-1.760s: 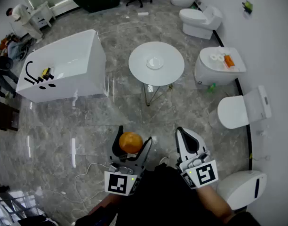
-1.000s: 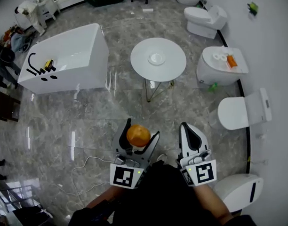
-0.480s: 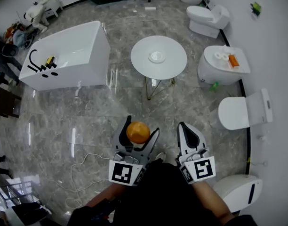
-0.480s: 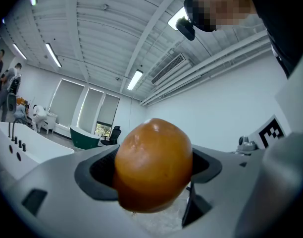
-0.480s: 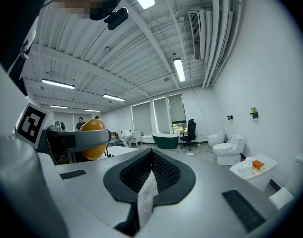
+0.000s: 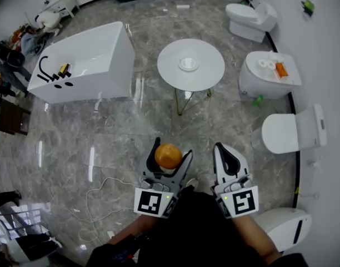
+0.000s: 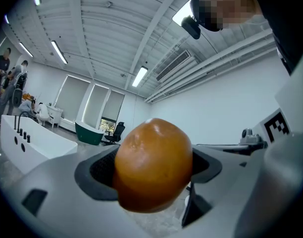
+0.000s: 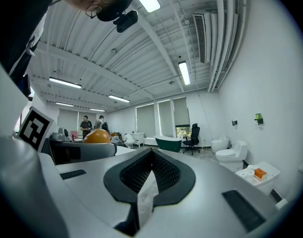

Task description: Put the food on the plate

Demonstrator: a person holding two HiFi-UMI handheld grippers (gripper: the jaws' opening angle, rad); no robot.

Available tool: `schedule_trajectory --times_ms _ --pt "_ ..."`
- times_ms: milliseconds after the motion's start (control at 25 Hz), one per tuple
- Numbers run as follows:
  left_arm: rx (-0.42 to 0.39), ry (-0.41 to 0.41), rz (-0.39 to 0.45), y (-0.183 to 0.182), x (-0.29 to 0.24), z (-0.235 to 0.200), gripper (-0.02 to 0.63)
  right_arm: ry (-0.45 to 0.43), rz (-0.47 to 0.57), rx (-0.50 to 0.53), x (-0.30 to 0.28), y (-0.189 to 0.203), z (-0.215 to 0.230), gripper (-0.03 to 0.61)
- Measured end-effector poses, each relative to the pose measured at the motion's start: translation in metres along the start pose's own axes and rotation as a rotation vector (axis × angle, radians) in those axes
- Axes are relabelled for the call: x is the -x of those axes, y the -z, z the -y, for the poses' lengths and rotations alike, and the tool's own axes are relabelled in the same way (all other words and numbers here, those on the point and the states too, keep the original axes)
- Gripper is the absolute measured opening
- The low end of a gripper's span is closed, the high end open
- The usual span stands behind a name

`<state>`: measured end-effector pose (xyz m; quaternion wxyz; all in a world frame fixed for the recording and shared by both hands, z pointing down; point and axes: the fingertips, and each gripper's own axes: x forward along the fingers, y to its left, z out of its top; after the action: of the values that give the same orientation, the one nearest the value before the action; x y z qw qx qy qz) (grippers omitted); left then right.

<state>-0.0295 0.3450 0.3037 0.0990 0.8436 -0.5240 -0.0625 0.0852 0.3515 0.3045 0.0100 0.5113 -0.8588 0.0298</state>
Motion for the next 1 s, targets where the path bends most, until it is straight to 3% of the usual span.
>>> schedule_trajectory --times_ms 200,440,760,1000 --pt "-0.025 0.006 -0.003 0.001 -0.004 0.005 0.390 0.001 0.014 0.058 0.001 -0.005 -0.001 0.005" --pt "-0.051 0.012 0.015 0.004 0.000 0.007 0.390 -0.005 0.027 0.029 0.003 -0.001 0.000 0.005" --pt "-0.023 -0.130 0.008 0.005 0.003 -0.025 0.390 0.067 0.019 -0.016 0.033 0.002 0.032 0.005" --pt "-0.016 -0.072 -0.026 0.015 -0.011 -0.008 0.390 0.087 0.044 -0.030 0.034 -0.002 0.042 0.005"
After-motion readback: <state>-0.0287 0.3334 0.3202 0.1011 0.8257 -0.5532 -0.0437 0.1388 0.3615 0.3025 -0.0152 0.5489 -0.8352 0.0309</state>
